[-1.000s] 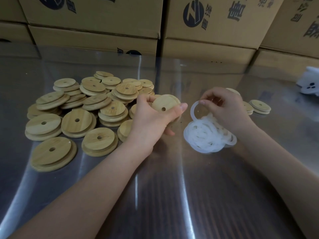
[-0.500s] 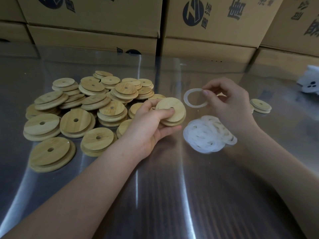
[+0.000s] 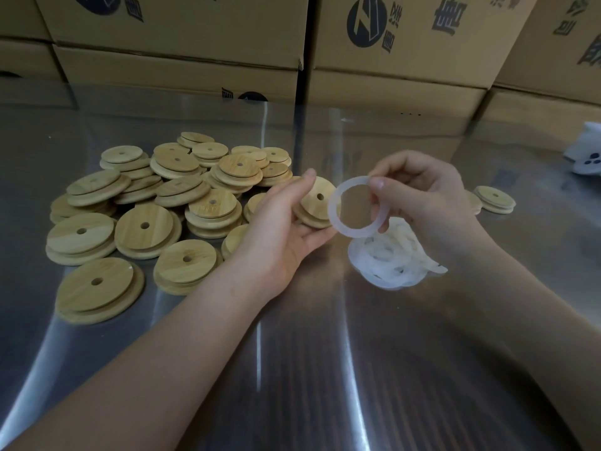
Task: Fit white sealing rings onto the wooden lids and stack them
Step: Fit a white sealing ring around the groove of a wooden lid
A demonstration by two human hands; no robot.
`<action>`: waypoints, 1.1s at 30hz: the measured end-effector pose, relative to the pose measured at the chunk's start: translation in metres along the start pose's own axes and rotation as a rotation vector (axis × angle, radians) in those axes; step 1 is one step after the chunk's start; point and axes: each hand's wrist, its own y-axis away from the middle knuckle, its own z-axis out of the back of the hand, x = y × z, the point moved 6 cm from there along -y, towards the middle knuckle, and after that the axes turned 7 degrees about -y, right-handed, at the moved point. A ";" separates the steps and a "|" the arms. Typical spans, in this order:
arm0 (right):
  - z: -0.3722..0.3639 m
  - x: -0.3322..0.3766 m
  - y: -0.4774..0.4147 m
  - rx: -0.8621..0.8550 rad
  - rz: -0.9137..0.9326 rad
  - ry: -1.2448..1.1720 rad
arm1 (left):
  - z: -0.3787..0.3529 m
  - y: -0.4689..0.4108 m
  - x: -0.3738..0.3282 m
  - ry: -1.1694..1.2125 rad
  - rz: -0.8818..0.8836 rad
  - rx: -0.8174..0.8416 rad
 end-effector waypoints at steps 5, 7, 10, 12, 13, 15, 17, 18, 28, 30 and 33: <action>-0.011 -0.004 0.003 0.082 -0.016 0.045 | -0.008 0.004 0.000 -0.149 -0.011 0.082; -0.013 -0.003 0.003 0.091 -0.015 0.049 | -0.011 0.005 0.000 -0.183 -0.028 0.108; -0.014 -0.003 0.004 0.098 -0.008 0.067 | -0.012 0.005 0.001 -0.152 -0.041 0.127; -0.014 -0.003 0.003 0.096 0.004 0.084 | -0.010 0.003 0.003 -0.153 -0.049 0.123; -0.014 -0.003 0.003 0.094 0.008 0.087 | -0.010 0.003 0.004 -0.164 -0.055 0.122; -0.014 -0.004 0.002 0.091 0.011 0.093 | -0.009 0.001 0.006 -0.189 -0.066 0.129; -0.014 -0.005 0.002 0.086 0.018 0.116 | -0.009 0.001 0.007 -0.222 -0.082 0.134; -0.014 -0.005 0.002 0.084 0.019 0.126 | -0.009 0.001 0.007 -0.238 -0.093 0.137; -0.010 -0.008 0.000 0.049 0.009 0.146 | -0.012 0.005 0.003 -0.333 -0.161 0.123; -0.009 -0.008 0.000 0.040 0.011 0.152 | -0.013 0.006 0.002 -0.362 -0.175 0.120; -0.008 -0.008 0.000 0.022 0.008 0.154 | -0.015 0.008 0.001 -0.403 -0.208 0.115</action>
